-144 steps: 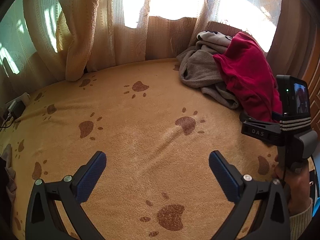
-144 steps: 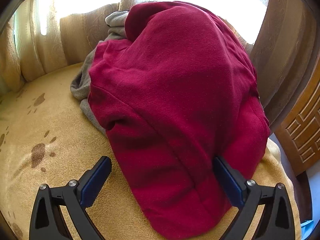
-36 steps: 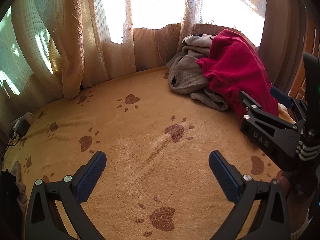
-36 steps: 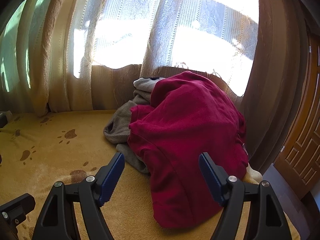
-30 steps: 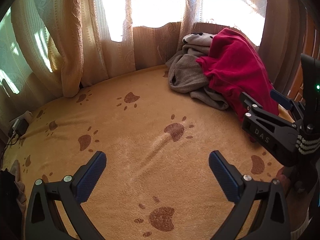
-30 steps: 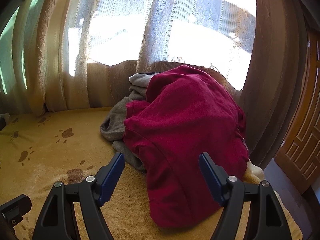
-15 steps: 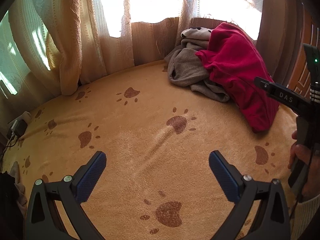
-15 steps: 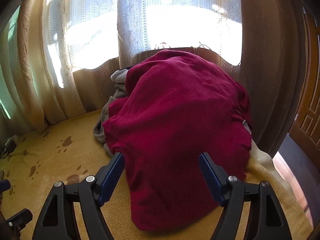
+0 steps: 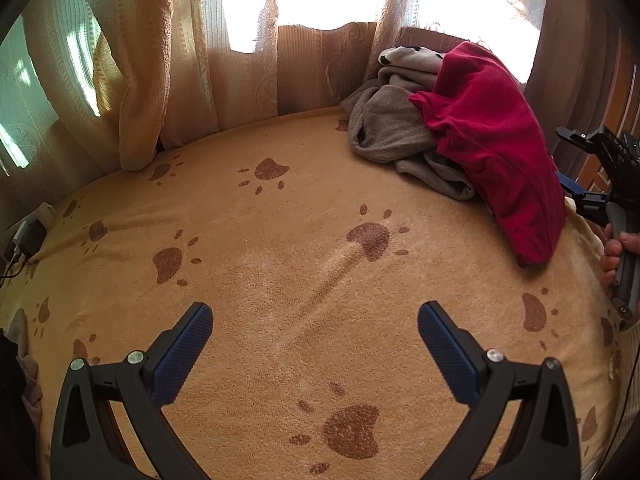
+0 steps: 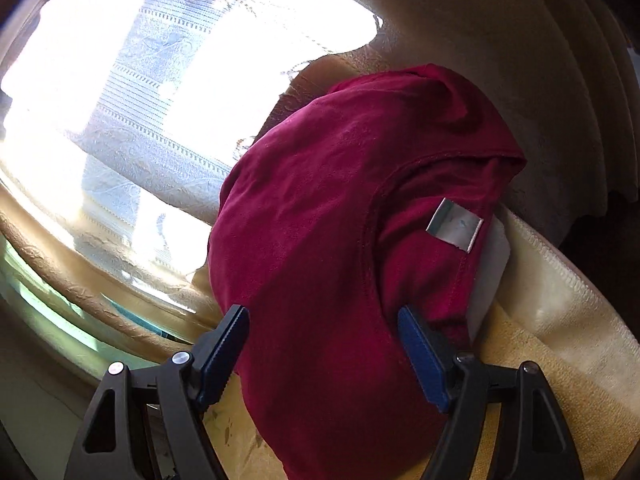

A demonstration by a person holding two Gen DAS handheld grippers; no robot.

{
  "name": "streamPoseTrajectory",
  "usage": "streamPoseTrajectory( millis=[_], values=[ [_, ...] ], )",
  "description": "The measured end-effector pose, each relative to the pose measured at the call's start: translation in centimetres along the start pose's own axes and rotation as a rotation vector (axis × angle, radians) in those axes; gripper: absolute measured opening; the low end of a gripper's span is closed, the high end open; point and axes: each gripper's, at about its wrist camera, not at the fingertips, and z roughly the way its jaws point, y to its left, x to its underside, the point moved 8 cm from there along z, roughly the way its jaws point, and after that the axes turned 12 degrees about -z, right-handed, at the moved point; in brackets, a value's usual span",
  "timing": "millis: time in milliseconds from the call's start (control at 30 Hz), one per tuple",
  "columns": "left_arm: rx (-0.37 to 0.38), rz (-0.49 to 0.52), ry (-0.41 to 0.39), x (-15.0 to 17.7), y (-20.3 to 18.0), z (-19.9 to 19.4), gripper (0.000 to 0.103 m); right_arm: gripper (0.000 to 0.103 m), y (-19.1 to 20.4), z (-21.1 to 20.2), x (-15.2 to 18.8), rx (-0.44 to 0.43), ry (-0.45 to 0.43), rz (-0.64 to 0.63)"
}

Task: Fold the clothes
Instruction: 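Lift the red sweatshirt off the pile with the right gripper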

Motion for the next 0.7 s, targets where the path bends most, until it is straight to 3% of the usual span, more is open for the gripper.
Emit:
streamPoseTrajectory(
  millis=[100,267,433,500,633,700],
  values=[
    [-0.001,-0.011,0.01,0.0,0.3,0.3,0.103,0.079,1.5,1.1,1.1,-0.144,0.038,0.017],
    [-0.004,-0.016,0.026,0.3,0.7,0.8,0.103,0.079,5.2,0.4,1.8,-0.386,0.02,0.012],
    [-0.005,-0.022,0.022,0.4,1.1,0.3,0.103,0.08,12.1,-1.1,1.8,-0.602,0.011,-0.063],
    [-0.009,-0.024,0.007,0.4,1.4,-0.4,0.103,0.08,16.4,-1.6,2.3,-0.641,0.035,-0.145],
    [-0.02,-0.025,-0.049,0.3,2.5,-2.5,0.103,0.085,26.1,-1.7,4.9,-0.623,0.099,-0.343],
    [-0.026,-0.035,-0.082,0.2,3.5,-3.9,0.103,0.085,30.2,-1.9,6.3,-0.667,0.107,-0.385]
  ],
)
